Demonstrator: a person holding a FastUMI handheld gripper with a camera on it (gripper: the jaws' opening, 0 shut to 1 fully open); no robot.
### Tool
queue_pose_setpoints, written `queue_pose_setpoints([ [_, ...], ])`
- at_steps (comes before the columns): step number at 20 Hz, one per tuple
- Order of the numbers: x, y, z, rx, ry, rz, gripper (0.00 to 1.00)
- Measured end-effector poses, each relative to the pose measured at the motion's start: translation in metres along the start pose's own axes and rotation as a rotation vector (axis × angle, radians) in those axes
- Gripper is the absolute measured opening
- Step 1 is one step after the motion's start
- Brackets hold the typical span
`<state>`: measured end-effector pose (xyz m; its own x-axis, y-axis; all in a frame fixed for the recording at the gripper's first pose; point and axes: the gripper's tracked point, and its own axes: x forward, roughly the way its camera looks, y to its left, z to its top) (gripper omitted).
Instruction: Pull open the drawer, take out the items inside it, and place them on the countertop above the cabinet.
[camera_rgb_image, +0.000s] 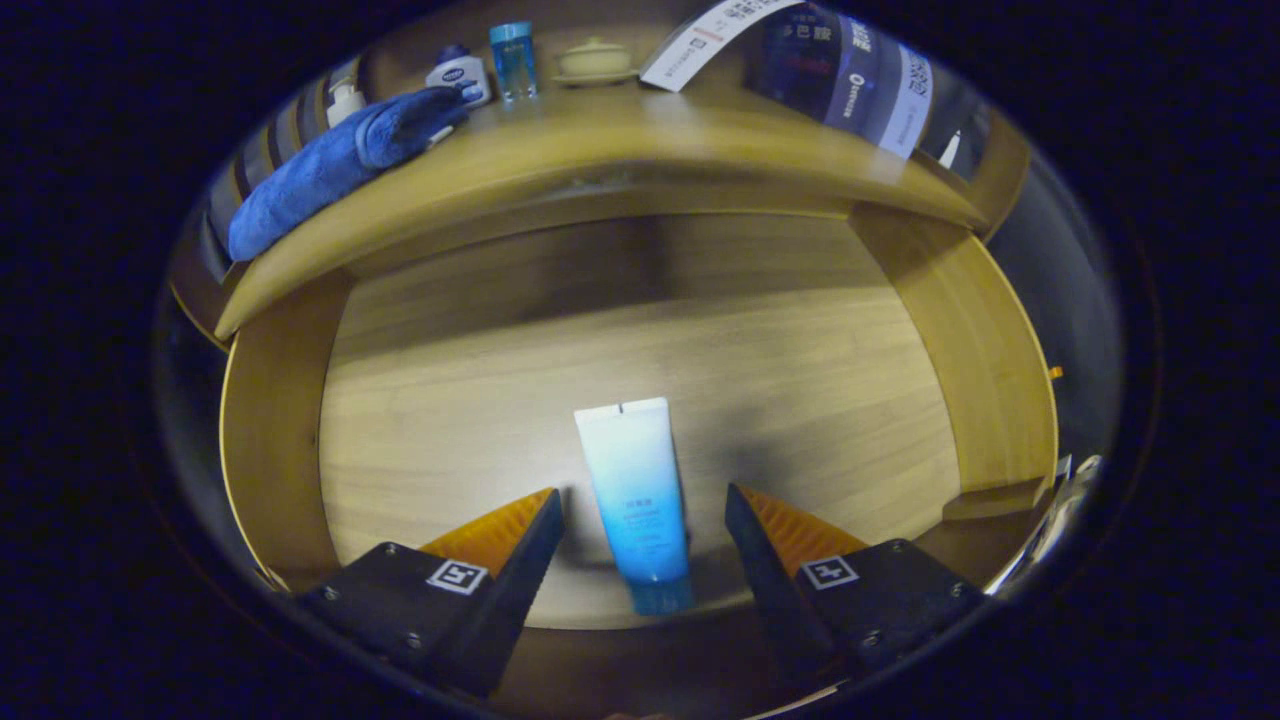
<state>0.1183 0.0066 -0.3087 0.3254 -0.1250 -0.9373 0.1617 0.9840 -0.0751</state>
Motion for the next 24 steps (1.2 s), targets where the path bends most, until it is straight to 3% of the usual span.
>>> queue_pose_setpoints([
  [4, 0.005, -0.001, -0.005, 0.011, 0.058, 0.003, 0.93],
  [7, 0.009, -0.003, 0.001, 0.041, 0.025, -0.008, 0.81],
  [9, 0.007, -0.001, 0.005, 0.033, -0.002, 0.001, 0.46],
  [15, -0.014, 0.002, 0.027, 0.081, -0.146, 0.062, 0.46],
  [24, -0.114, -0.019, 0.063, 0.051, -0.414, -0.034, 0.45],
])
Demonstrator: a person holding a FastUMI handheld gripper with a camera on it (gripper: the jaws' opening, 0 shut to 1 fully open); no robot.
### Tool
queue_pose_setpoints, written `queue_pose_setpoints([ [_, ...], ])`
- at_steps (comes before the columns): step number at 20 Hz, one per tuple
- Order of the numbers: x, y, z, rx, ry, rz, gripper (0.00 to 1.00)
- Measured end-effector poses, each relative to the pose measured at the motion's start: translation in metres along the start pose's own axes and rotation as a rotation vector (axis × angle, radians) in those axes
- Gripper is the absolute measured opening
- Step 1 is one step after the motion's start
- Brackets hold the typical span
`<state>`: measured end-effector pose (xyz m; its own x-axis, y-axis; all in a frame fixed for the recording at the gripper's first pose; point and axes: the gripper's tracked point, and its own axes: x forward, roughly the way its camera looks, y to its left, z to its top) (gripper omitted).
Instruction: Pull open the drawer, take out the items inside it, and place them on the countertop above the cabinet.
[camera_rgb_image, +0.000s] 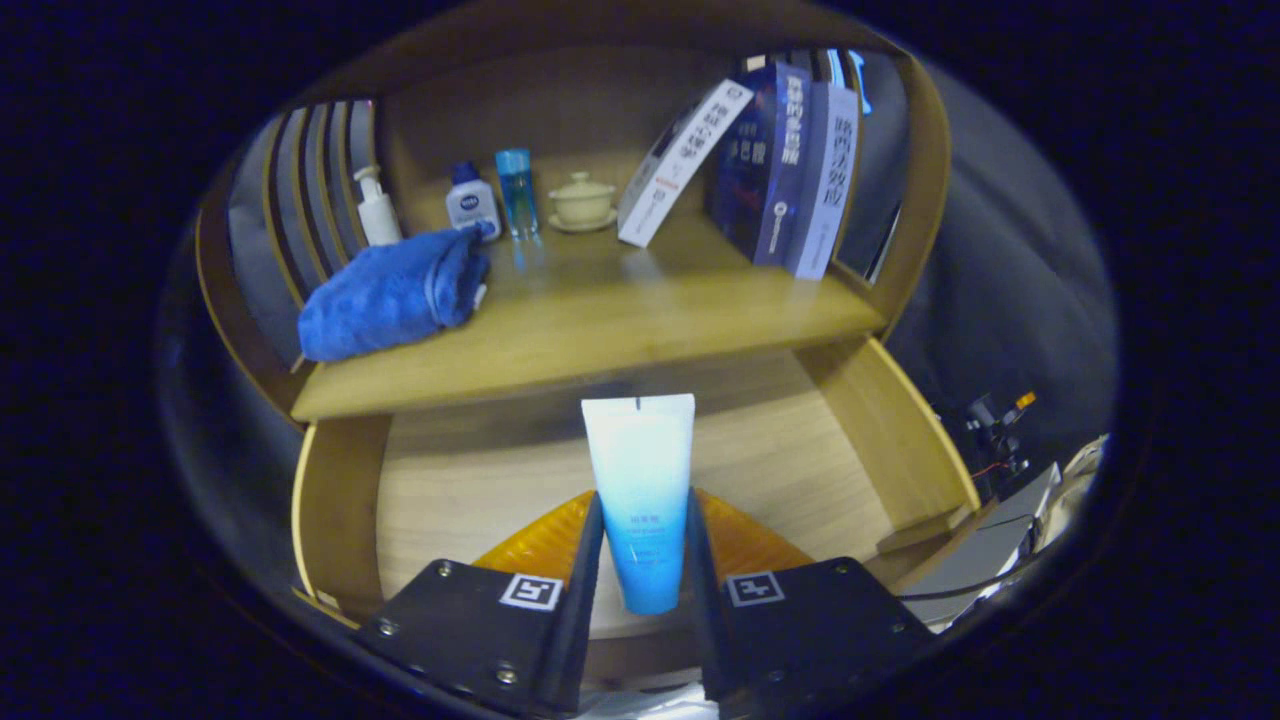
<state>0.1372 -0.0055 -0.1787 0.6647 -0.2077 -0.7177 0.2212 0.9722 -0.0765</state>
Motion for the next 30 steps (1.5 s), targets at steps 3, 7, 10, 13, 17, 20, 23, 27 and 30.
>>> queue_pose_setpoints([
  [3, -0.026, -0.003, 0.025, -0.016, -0.076, -0.023, 0.45],
  [7, -0.046, 0.01, 0.07, -0.011, -0.198, 0.013, 0.45],
  [10, -0.049, 0.02, 0.102, 0.018, -0.285, 0.055, 0.45],
  [13, -0.034, 0.026, 0.117, 0.007, -0.289, 0.084, 0.45],
  [17, -0.01, 0.031, 0.118, -0.018, -0.249, 0.107, 0.45],
  [20, 0.008, 0.032, 0.114, -0.024, -0.226, 0.116, 0.45],
  [23, 0.023, 0.034, 0.112, -0.026, -0.206, 0.128, 0.45],
  [27, 0.046, 0.037, 0.111, -0.008, -0.188, 0.149, 0.45],
  [30, 0.065, 0.037, 0.103, -0.007, -0.152, 0.153, 0.45],
])
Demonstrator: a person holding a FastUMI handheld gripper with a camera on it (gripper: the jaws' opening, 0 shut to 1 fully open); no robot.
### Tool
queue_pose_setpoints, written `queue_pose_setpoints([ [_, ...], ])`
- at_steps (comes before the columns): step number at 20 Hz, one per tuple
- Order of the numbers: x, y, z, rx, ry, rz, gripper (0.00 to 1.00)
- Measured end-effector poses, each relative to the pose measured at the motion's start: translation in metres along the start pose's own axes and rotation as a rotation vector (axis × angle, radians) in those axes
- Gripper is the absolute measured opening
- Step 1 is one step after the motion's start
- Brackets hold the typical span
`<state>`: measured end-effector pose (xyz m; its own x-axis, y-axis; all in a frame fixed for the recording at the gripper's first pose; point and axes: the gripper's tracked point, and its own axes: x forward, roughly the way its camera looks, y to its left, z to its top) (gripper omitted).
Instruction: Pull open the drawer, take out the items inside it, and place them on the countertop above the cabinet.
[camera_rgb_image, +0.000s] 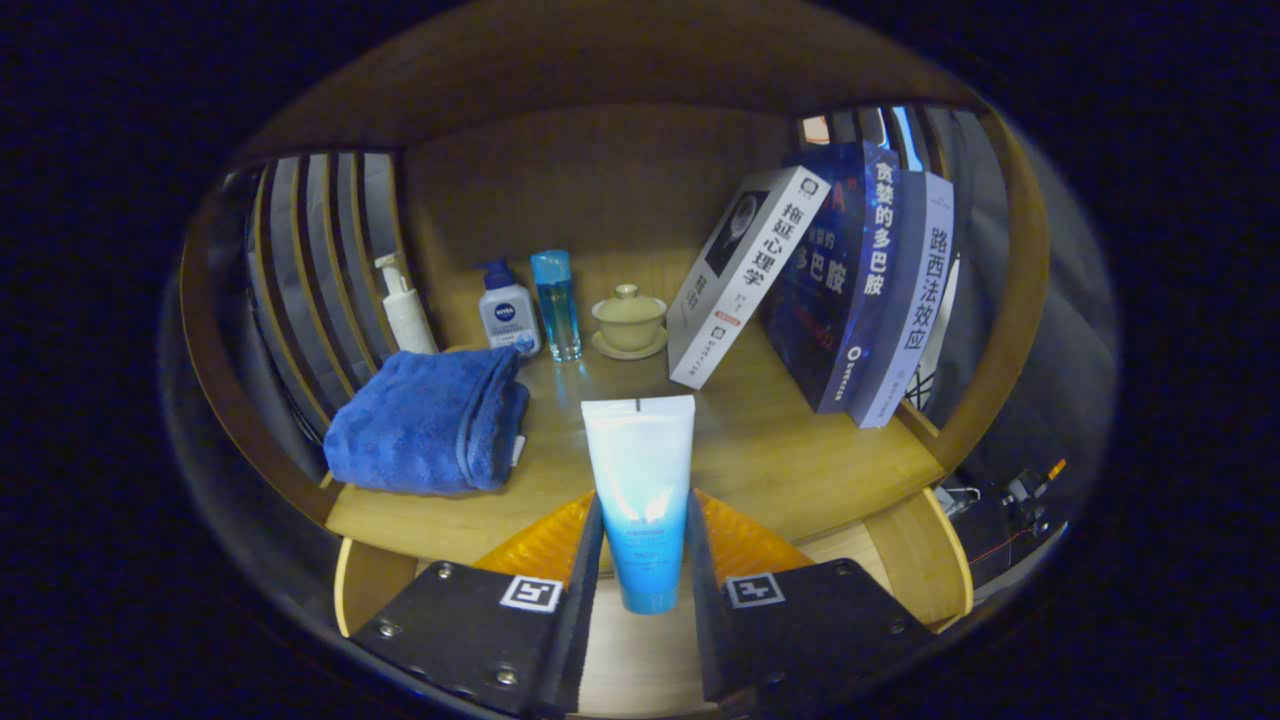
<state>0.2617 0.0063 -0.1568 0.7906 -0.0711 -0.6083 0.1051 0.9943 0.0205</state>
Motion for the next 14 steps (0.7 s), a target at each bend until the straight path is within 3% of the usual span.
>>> queue_pose_setpoints([
  [7, 0.038, -0.014, -0.014, 0.021, 0.053, -0.006, 0.45],
  [14, 0.061, -0.02, 0.003, 0.099, -0.043, 0.024, 0.45],
])
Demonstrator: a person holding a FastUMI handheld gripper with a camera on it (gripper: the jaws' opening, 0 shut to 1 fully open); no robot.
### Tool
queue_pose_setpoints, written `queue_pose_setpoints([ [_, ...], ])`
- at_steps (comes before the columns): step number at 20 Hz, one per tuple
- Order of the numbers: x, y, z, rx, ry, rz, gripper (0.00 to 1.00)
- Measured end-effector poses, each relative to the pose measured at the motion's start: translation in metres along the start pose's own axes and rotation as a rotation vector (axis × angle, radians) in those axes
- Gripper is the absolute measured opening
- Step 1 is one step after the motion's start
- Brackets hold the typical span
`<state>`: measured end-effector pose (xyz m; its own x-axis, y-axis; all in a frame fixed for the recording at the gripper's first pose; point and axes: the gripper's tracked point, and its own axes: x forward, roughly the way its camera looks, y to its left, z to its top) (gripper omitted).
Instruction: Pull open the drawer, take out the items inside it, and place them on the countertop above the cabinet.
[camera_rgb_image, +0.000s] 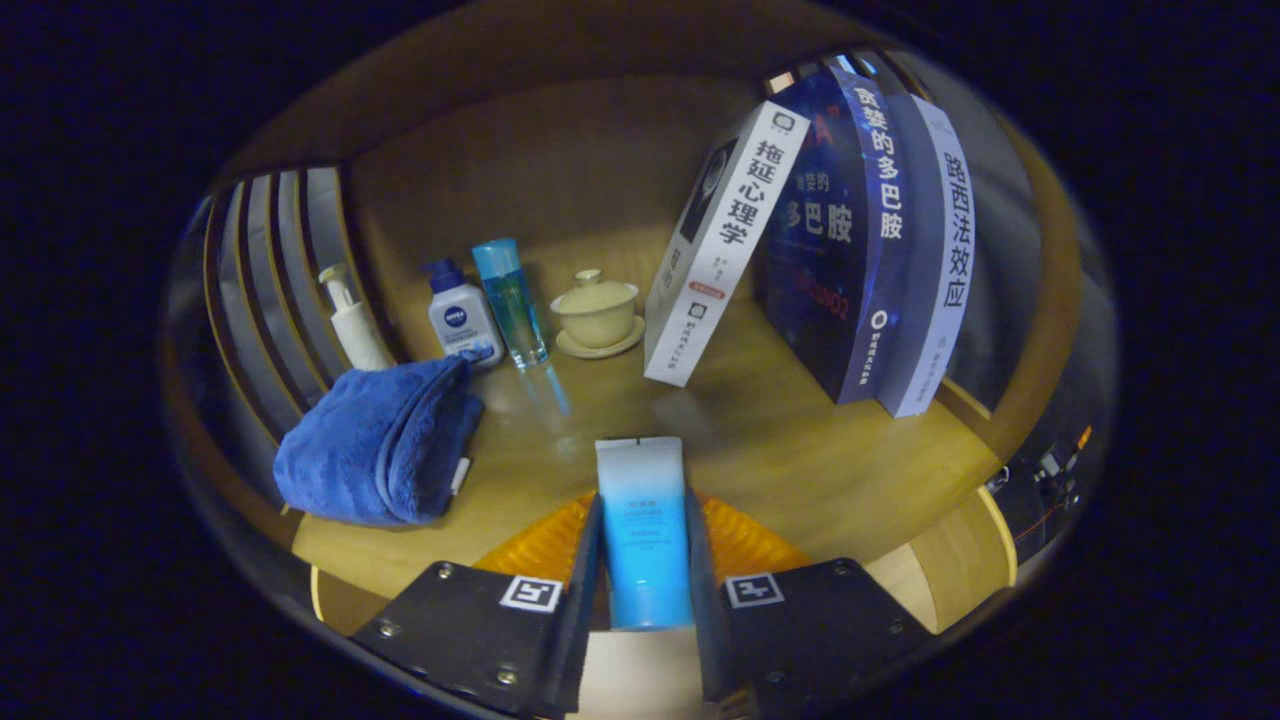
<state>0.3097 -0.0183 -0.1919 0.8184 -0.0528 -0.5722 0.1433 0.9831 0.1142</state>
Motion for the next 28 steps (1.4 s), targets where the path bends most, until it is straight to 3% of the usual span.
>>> queue_pose_setpoints([
  [5, -0.004, 0.002, 0.005, -0.025, -0.034, -0.003, 0.5],
  [9, -0.037, 0.005, 0.029, -0.031, -0.141, 0.005, 0.99],
  [14, -0.098, 0.009, 0.081, -0.07, -0.364, 0.023, 0.99],
  [19, -0.181, -0.002, 0.101, -0.135, -0.473, -0.083, 0.99],
  [24, -0.239, -0.01, 0.043, -0.115, -0.485, -0.15, 0.99],
  [28, -0.263, -0.01, -0.036, -0.135, -0.42, -0.177, 0.99],
])
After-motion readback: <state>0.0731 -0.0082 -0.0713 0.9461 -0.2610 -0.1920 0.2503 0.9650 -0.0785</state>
